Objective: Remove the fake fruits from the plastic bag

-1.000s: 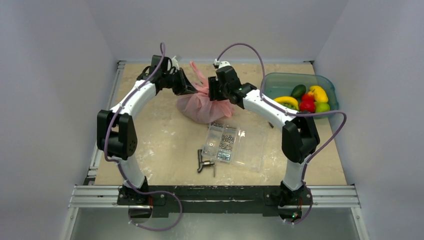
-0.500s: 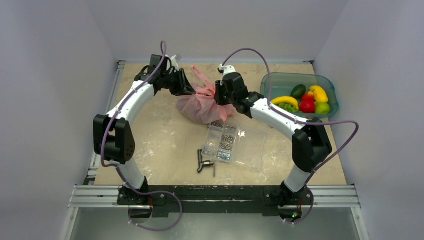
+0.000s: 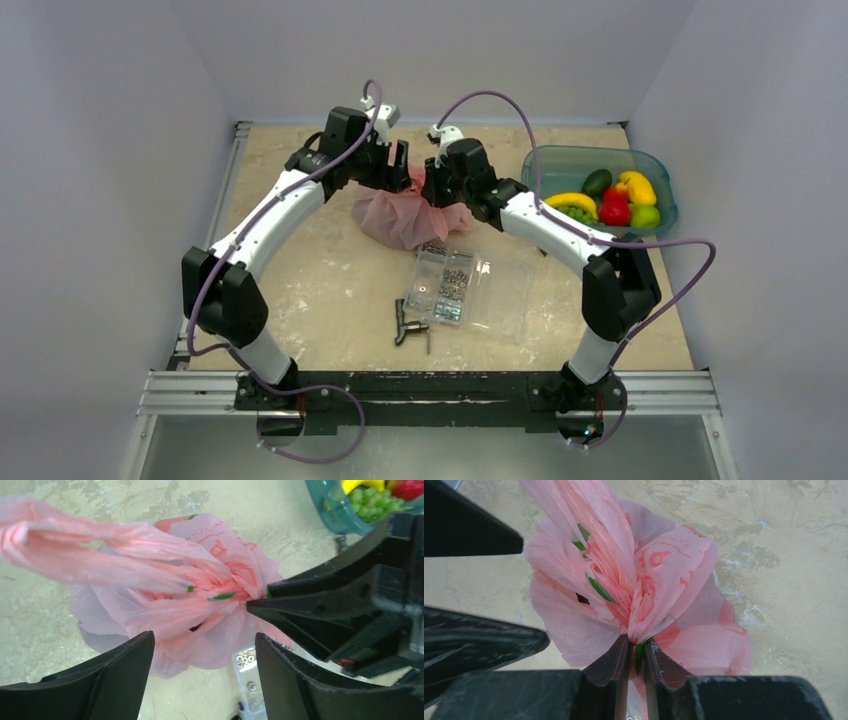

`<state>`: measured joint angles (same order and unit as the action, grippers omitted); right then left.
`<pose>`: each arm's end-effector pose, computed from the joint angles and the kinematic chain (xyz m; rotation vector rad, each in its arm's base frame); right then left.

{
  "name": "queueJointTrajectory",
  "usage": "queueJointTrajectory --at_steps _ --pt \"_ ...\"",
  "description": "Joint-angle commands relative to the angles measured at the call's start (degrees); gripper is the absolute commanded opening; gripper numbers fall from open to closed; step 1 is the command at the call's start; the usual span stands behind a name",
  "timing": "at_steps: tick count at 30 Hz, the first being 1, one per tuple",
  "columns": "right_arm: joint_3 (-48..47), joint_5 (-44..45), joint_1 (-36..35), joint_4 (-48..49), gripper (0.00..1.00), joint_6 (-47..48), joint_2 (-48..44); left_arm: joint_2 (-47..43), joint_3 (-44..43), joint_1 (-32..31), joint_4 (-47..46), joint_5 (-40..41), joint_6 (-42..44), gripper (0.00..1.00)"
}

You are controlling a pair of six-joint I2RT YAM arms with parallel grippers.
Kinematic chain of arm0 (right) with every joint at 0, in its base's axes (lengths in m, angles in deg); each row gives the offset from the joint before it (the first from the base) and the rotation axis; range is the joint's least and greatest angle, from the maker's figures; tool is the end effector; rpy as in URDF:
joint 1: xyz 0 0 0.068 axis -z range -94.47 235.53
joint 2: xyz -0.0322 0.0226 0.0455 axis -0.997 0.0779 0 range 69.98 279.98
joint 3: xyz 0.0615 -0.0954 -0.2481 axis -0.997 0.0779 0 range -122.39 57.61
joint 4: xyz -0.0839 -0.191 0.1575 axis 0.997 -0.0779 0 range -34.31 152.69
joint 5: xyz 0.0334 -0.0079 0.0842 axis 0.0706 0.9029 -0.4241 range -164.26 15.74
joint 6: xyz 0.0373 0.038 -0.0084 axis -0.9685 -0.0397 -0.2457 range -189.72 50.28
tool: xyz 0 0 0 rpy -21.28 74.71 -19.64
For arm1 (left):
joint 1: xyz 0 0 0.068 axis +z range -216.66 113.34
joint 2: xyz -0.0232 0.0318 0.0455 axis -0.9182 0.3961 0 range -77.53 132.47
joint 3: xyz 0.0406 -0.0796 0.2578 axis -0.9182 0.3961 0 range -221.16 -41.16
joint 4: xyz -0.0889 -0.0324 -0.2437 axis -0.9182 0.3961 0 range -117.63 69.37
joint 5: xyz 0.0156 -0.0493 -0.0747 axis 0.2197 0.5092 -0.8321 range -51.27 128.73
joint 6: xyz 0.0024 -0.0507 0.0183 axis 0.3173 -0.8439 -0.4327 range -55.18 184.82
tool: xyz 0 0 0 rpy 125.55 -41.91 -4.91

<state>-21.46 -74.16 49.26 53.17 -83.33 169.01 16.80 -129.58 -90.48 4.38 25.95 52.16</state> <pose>0.3286 0.2410 0.2931 -0.4173 2.0873 0.5220 0.3404 -0.1588 0.3444 0.3451 2.2539 -0.5903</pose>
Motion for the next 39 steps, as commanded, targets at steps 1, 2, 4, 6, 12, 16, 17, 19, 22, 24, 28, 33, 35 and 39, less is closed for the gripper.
queueJointTrajectory --at_steps 1,2,4,6,12,16,17,19,22,24,28,33,35,39 --pt "-0.7 -4.9 0.0 3.7 0.12 0.5 -1.1 1.4 0.4 0.1 -4.8 3.3 4.4 0.78" --pt "-0.6 -5.5 0.0 3.9 0.12 0.3 -1.1 1.1 1.8 0.0 -6.9 2.6 4.4 0.83" --pt "-0.5 -6.3 0.0 4.2 0.12 0.2 -1.3 0.7 3.9 -0.1 -9.6 1.8 4.8 0.88" --pt "-0.4 -6.9 0.0 4.5 0.12 0.2 -1.5 1.1 3.9 -0.4 -9.0 3.0 6.1 0.88" --pt "-0.6 -7.7 0.0 5.2 0.12 0.0 -1.7 3.6 1.1 -0.4 -5.1 3.9 7.1 0.68" --pt "-1.1 -6.3 0.0 5.1 0.12 -0.4 -1.2 3.4 -0.4 0.3 -2.4 6.3 6.6 0.20" --pt "-0.9 -5.2 0.0 5.2 0.13 -0.9 -1.2 2.6 -0.1 0.8 -2.6 7.1 6.2 0.09" --pt "-0.3 -4.5 0.0 5.9 0.13 -2.2 -1.4 0.8 1.0 2.1 -3.5 8.0 5.3 0.00" --pt "0.9 0.7 0.0 6.2 0.13 -4.3 -2.2 -2.0 2.9 4.9 -5.2 8.0 3.3 0.00" --pt "1.5 4.8 0.2 6.0 0.13 -5.4 -2.9 -3.8 4.4 7.0 -7.2 7.3 0.8 0.00" --pt "3.0 11.5 1.0 5.7 0.09 -7.1 -4.0 -6.2 7.5 11.5 -10.0 4.1 -6.1 0.00" --pt "5.1 12.4 3.1 5.8 0.08 -8.8 -4.7 -5.3 7.9 14.4 -11.7 -4.1 -11.8 0.00" --pt "5.2 10.9 3.7 6.1 0.08 -8.5 -4.8 -4.8 8.3 15.0 -13.3 -7.7 -14.0 0.00" --pt "4.4 3.9 3.7 7.8 0.15 -6.3 -4.1 -3.6 7.8 15.4 -14.3 -13.0 -16.9 0.00"
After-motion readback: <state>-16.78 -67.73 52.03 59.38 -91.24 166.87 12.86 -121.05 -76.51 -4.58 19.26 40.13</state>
